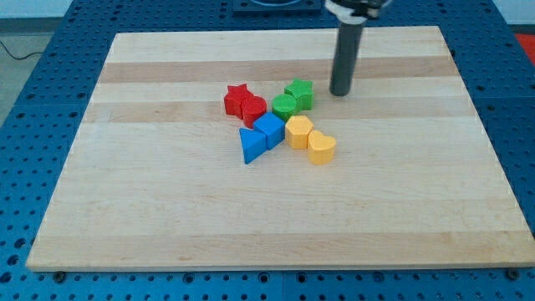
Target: Move the green blocks to the right of the red blocks
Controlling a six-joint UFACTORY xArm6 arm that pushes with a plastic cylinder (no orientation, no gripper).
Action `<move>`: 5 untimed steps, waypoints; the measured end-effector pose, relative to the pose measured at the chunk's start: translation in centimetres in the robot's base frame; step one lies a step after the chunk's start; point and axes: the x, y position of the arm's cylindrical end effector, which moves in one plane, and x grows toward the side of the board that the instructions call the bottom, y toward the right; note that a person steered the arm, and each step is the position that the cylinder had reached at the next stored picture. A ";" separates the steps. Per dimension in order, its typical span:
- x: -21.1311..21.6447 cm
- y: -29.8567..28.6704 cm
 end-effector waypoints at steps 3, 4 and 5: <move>0.0 -7.1; 0.0 -5.4; 0.0 1.3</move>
